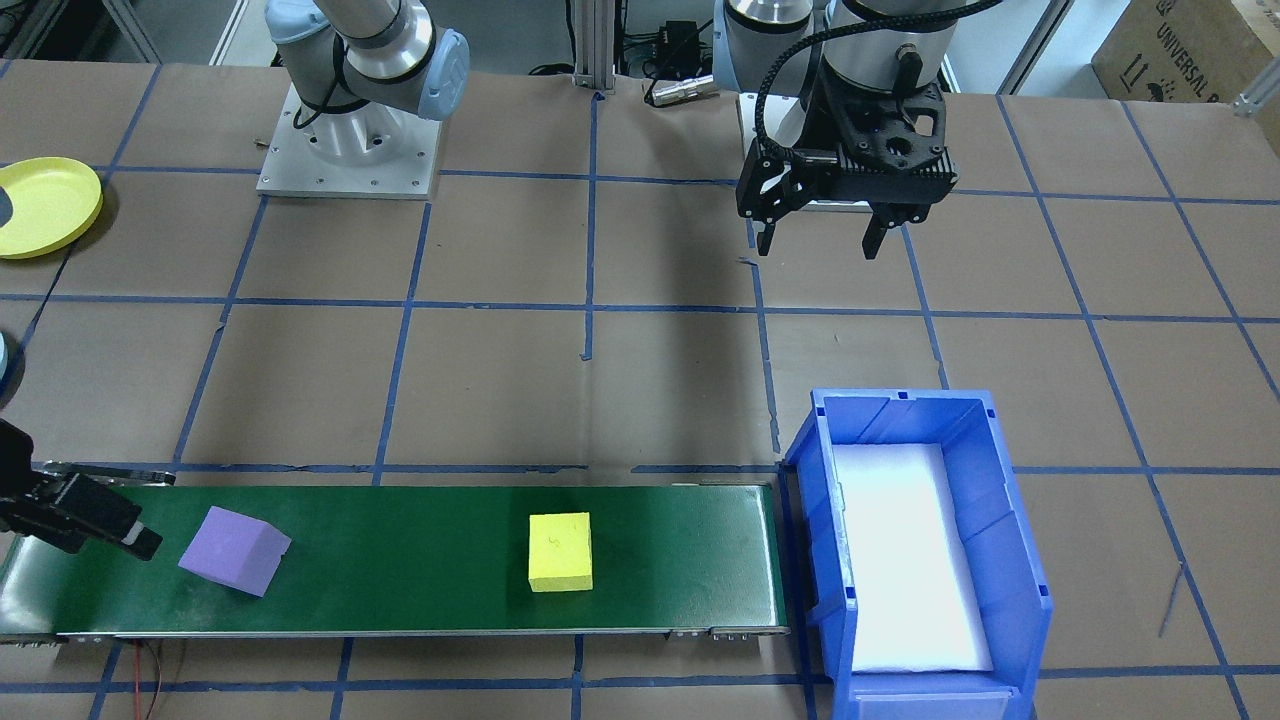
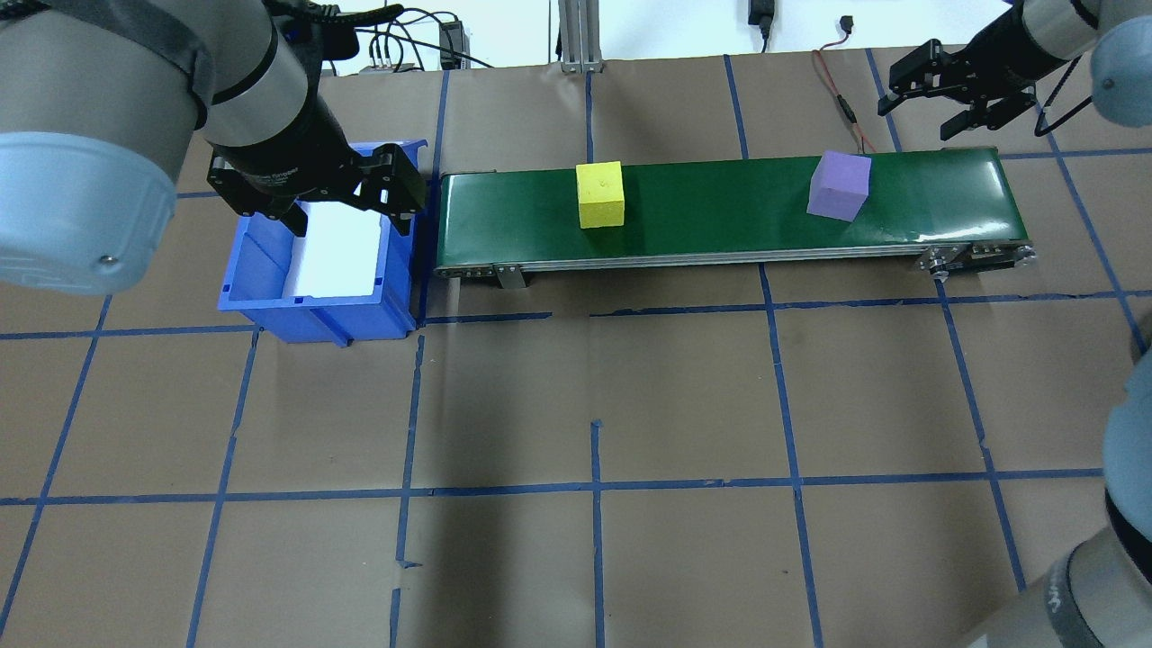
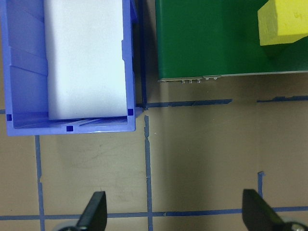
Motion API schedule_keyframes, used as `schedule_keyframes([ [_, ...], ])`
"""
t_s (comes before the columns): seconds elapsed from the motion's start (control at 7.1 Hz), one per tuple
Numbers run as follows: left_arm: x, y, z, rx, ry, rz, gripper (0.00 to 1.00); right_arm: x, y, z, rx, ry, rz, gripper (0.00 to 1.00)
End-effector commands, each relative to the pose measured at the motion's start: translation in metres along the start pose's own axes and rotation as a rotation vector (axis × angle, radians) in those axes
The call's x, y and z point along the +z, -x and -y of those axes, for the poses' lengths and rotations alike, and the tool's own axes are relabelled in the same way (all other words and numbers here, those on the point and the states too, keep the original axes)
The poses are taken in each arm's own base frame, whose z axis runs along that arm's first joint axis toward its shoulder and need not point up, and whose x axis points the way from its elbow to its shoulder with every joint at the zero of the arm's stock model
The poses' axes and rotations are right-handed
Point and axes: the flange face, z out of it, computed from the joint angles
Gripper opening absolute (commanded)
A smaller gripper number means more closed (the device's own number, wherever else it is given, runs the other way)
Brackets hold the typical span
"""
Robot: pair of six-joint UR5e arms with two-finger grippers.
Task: Move block left to right into plate
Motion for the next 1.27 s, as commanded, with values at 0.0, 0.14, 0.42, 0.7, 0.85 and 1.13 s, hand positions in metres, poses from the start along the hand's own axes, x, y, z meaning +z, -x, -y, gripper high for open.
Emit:
schedule_keyframes([
  [0.0,-0.001,0.000,0.002,-0.005,-0.004,-0.002,1.00,0.021,-0.005,-0.006,0.004,0.016,0.013,1.00],
  [0.14,-0.001,0.000,0.002,-0.011,-0.005,-0.002,1.00,0.027,-0.008,-0.005,0.005,0.021,0.014,1.00],
  [0.42,-0.002,0.000,0.003,-0.011,-0.007,-0.002,1.00,0.050,-0.020,-0.003,0.002,0.038,-0.010,1.00],
  [0.7,-0.002,0.000,0.003,-0.011,-0.008,-0.004,1.00,0.069,-0.042,-0.010,-0.009,0.088,-0.134,0.80],
  [0.85,-0.002,0.000,0.003,-0.011,-0.008,-0.004,1.00,0.069,-0.042,-0.008,-0.015,0.073,-0.130,0.49],
  [1.13,0.000,-0.001,0.002,-0.009,-0.002,-0.004,1.00,0.060,-0.050,-0.004,-0.082,0.053,-0.238,0.28],
])
